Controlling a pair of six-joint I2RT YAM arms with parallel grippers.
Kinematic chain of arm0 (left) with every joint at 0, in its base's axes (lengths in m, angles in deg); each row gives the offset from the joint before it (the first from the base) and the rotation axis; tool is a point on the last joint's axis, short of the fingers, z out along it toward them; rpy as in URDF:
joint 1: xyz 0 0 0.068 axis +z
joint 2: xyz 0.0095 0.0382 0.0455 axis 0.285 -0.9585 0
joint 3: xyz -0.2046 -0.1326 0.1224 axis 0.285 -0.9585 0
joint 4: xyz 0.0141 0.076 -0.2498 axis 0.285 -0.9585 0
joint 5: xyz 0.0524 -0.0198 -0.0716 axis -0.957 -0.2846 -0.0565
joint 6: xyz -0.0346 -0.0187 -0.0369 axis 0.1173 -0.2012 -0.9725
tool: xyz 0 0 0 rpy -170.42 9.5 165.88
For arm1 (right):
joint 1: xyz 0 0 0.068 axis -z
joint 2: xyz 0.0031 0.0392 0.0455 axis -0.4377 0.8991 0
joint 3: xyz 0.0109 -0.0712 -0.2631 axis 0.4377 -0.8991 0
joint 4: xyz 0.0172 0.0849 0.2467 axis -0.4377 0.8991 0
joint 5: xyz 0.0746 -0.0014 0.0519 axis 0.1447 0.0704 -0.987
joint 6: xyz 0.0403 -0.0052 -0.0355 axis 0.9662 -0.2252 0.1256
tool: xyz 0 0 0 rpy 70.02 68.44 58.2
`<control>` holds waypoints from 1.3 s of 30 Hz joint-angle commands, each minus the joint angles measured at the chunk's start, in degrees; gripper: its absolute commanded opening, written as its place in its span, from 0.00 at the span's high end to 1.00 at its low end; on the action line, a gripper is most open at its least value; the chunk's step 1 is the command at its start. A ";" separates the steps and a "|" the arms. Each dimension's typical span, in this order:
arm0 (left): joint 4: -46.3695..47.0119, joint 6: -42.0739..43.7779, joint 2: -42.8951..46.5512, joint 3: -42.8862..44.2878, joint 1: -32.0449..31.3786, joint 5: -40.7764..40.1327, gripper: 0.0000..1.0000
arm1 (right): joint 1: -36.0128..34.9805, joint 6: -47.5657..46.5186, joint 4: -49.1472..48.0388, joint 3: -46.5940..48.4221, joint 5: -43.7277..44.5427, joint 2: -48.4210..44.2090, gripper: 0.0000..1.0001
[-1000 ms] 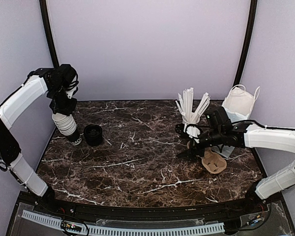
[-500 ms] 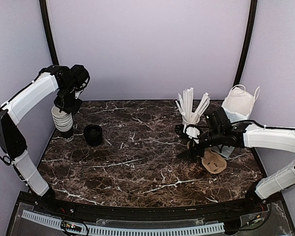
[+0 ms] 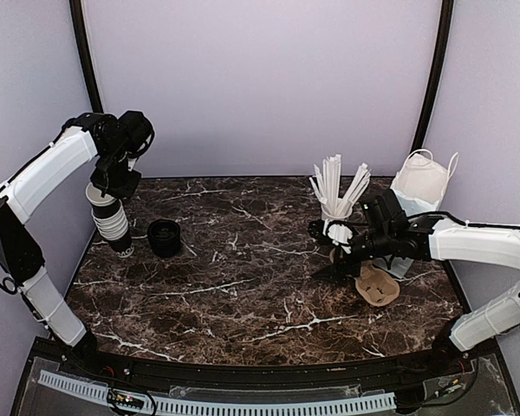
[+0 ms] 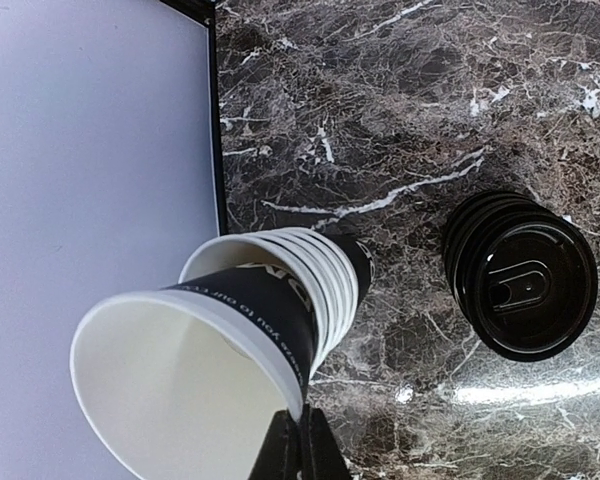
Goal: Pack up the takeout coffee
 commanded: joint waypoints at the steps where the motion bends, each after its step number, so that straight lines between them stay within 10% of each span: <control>1: -1.81 -1.55 1.32 0.31 0.45 2.40 1.00 | -0.29 -0.26 -0.12 -0.33 0.11 -1.15 0.05; 21: -4.27 -4.41 8.29 8.46 -0.56 -12.95 1.00 | -0.27 -0.35 0.68 -0.10 -0.34 -1.25 0.05; 39: -1.23 0.12 -0.56 15.27 -27.08 14.30 1.00 | 16.83 4.05 11.06 6.00 -12.42 -15.89 0.02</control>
